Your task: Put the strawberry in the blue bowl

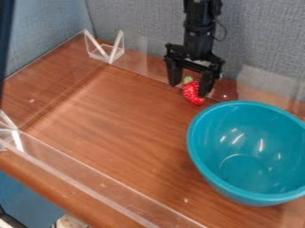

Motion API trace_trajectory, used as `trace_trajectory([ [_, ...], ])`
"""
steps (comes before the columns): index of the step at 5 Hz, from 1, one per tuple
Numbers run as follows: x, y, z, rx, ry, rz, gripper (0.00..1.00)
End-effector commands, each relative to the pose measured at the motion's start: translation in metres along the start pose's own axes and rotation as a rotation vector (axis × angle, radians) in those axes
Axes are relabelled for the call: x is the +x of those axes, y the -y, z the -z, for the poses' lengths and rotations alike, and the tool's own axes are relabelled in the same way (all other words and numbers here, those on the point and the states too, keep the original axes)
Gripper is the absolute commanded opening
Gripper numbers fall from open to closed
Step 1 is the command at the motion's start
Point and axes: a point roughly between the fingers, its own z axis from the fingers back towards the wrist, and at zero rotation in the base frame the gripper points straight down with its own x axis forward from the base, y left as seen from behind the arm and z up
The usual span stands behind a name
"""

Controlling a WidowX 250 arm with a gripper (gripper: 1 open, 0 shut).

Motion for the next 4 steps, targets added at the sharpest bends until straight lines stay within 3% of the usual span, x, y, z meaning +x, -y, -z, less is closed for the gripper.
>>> trace_trajectory([
  [1, 0.008, -0.009, -0.023, 0.012, 0.074, -0.019, 1.00],
  [2, 0.007, -0.012, -0.023, 0.009, 0.076, -0.034, 0.00],
  [4, -0.004, 0.014, 0.012, 0.005, 0.084, 0.085, 0.00],
])
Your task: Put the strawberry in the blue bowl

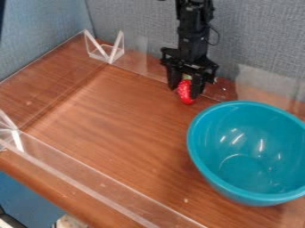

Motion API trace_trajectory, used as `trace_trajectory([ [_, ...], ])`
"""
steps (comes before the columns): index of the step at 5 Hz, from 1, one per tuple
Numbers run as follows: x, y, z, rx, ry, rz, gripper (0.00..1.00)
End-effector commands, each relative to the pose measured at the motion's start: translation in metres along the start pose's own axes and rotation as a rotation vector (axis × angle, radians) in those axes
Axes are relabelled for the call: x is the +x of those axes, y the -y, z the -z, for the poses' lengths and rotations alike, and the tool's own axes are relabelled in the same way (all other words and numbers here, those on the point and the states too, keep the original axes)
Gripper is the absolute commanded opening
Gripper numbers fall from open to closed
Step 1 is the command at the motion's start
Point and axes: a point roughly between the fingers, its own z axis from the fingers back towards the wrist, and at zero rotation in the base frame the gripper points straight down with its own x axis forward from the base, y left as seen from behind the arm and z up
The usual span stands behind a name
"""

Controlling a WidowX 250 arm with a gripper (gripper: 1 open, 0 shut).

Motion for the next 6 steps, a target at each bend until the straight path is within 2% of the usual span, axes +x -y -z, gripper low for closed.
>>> trace_trajectory([
  [1, -0.004, 0.023, 0.017, -0.002, 0.011, 0.102, 0.00],
  [3, 0.005, 0.039, 0.039, 0.000, 0.022, 0.099, 0.00],
  [4, 0.008, 0.047, 0.042, -0.001, 0.027, 0.144, 0.00],
  [5, 0.010, 0.053, 0.042, -0.002, 0.036, 0.180, 0.00],
  [6, 0.005, 0.056, 0.027, 0.000, 0.048, 0.216, 0.00],
])
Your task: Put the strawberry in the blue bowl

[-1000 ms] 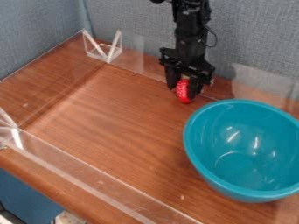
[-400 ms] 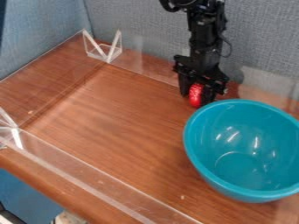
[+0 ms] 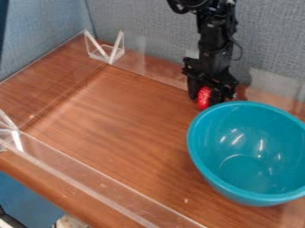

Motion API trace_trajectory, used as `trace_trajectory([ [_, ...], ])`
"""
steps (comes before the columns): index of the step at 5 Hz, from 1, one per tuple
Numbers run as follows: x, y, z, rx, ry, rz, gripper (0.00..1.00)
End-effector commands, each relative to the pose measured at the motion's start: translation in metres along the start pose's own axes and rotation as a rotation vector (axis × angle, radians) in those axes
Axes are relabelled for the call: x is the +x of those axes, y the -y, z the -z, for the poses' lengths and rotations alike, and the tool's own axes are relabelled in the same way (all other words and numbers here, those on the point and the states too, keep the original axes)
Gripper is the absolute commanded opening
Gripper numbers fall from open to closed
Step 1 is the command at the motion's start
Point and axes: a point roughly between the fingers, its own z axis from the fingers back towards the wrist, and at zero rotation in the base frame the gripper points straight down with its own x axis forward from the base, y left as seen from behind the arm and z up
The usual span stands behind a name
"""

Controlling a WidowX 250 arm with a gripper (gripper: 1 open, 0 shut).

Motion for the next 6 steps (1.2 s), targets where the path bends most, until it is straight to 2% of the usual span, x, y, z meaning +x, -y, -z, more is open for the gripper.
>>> trace_trajectory([
  [1, -0.005, 0.024, -0.002, -0.012, -0.008, 0.096, 0.00],
  [3, -0.013, 0.021, 0.000, -0.008, 0.008, 0.190, 0.00],
  [4, -0.022, 0.011, -0.009, -0.003, 0.019, 0.257, 0.00],
  [6, -0.026, 0.038, -0.015, 0.030, 0.045, 0.126, 0.00],
])
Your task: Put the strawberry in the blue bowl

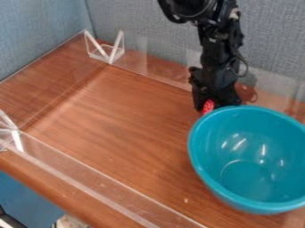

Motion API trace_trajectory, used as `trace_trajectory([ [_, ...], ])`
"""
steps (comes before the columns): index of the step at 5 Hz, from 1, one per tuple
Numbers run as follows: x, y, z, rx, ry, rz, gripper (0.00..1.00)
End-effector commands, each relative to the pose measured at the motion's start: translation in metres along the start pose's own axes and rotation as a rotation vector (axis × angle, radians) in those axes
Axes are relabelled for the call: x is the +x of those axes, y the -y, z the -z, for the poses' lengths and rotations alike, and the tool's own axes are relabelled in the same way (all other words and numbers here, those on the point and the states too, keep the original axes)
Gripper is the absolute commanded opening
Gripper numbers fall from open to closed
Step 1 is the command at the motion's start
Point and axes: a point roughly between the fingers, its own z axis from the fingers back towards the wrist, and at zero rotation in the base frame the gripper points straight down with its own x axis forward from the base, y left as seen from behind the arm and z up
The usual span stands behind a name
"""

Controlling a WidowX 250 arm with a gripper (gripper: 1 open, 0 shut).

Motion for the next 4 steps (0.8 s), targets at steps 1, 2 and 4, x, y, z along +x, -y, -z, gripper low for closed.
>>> trace_trajectory([
  [1, 0.005, 0.021, -0.016, 0.028, 0.044, -0.043, 0.00],
  [2, 0.011, 0.039, -0.019, 0.030, 0.056, 0.003, 0.00],
  [4, 0.018, 0.061, -0.029, 0.048, 0.068, 0.028, 0.00],
])
